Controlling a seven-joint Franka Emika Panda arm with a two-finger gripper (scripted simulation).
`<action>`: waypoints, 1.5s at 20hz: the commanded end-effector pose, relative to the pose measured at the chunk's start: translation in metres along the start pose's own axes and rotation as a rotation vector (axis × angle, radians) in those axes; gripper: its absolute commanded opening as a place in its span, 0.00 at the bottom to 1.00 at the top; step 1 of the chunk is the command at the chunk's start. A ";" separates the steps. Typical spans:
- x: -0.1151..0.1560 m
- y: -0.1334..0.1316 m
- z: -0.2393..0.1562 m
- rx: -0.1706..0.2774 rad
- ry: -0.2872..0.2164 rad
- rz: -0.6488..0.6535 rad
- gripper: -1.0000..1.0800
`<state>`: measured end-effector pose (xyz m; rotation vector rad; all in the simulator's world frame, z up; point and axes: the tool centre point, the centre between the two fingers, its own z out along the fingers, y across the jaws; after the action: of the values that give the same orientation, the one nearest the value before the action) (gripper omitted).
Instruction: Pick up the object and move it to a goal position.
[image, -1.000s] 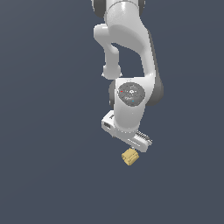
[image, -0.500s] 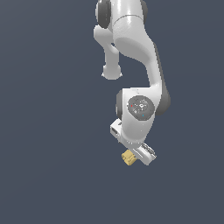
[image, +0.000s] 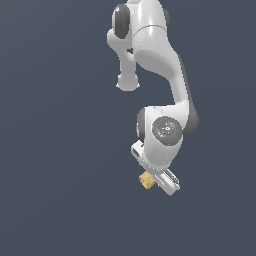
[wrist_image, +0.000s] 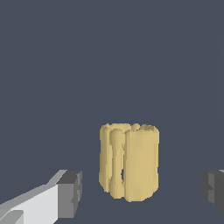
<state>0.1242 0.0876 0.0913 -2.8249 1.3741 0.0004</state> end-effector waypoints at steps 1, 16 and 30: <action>0.000 -0.002 0.001 0.000 0.000 0.013 0.96; -0.001 -0.001 0.049 0.000 0.000 0.015 0.96; 0.000 -0.002 0.051 0.000 0.000 0.015 0.00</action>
<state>0.1255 0.0888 0.0397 -2.8144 1.3960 0.0003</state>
